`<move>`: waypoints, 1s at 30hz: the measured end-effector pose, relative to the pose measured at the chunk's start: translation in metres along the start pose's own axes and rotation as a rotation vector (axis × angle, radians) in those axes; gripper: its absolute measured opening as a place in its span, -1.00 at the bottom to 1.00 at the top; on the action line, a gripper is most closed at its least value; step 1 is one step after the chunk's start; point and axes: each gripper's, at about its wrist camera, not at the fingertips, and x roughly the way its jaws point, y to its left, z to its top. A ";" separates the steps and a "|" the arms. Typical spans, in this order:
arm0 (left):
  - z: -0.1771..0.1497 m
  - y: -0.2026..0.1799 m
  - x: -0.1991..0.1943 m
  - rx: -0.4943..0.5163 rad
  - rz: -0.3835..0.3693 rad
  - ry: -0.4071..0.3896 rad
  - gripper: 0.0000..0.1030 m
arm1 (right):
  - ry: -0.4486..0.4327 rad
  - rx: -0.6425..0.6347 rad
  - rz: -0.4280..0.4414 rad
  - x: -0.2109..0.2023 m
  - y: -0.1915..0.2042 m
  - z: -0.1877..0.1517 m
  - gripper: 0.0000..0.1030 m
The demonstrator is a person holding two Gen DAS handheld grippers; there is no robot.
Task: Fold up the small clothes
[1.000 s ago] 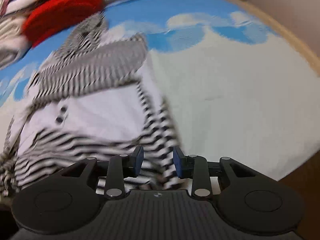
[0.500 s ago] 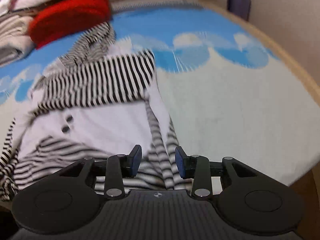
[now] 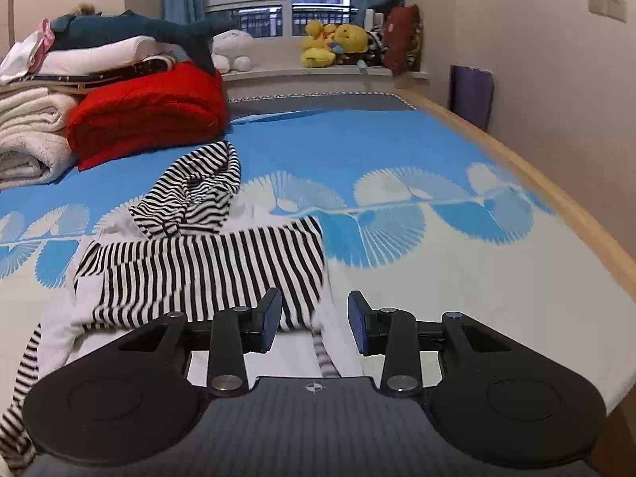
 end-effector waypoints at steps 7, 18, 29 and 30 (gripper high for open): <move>0.027 -0.021 0.013 0.050 -0.015 0.002 0.65 | 0.035 0.061 0.031 0.062 0.036 0.079 -0.25; 0.138 -0.074 0.135 0.224 -0.053 0.025 -0.03 | 0.123 -0.009 0.072 0.133 0.051 0.091 -0.53; 0.187 -0.174 0.364 0.479 -0.035 0.029 -0.34 | 0.251 -0.143 -0.119 0.189 0.029 0.065 -0.64; 0.190 -0.184 0.386 0.491 -0.034 0.025 -0.34 | 0.259 -0.146 -0.131 0.194 0.027 0.064 -0.64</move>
